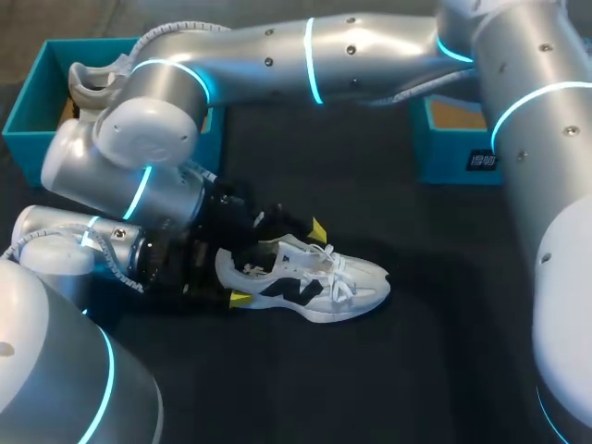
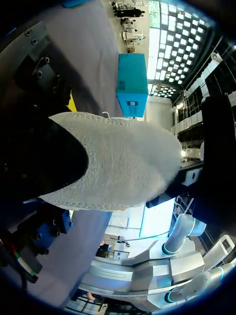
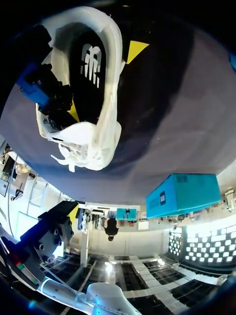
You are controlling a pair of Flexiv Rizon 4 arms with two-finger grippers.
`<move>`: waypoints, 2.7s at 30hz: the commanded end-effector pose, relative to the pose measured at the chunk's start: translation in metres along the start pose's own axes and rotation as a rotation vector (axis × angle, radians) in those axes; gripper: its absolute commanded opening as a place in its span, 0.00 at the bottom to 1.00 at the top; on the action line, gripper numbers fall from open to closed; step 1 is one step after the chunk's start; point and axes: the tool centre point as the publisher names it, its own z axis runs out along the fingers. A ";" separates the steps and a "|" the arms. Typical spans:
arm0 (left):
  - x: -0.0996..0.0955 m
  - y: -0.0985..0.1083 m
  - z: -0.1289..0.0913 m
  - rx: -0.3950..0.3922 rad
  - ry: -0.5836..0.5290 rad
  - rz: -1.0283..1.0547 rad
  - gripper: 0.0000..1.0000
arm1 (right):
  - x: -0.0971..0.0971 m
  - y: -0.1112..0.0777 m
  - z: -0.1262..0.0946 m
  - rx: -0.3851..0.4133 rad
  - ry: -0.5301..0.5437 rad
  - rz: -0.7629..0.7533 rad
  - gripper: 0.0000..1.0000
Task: Take the shoe out of the shoebox, open the shoe tongue, remove and reinsert the insole, then place the shoe into the shoebox
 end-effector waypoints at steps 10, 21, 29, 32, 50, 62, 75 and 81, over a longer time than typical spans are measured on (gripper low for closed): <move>-0.002 0.004 -0.001 0.000 -0.004 0.000 0.00 | 0.000 -0.005 0.004 0.018 0.180 0.730 1.00; -0.002 0.004 -0.001 0.000 -0.004 0.000 0.00 | 0.011 -0.015 -0.009 0.047 0.238 0.690 1.00; -0.002 0.004 -0.001 0.000 -0.004 0.000 0.00 | 0.010 -0.018 -0.007 0.063 0.248 0.668 0.83; -0.002 0.004 -0.001 0.000 -0.004 0.000 0.00 | 0.006 -0.017 -0.006 0.064 0.241 0.658 0.74; -0.002 0.004 -0.001 0.000 -0.004 0.000 0.00 | -0.011 -0.007 0.005 0.063 0.270 0.601 0.75; -0.002 0.004 -0.001 0.000 -0.004 0.000 0.00 | -0.006 -0.004 0.011 0.073 0.355 0.565 0.48; -0.002 0.004 -0.001 0.000 -0.004 0.000 0.00 | -0.008 -0.003 0.012 0.079 0.386 0.535 0.42; -0.002 0.004 -0.001 0.000 -0.004 0.000 0.00 | -0.006 -0.003 0.010 0.080 0.415 0.519 0.22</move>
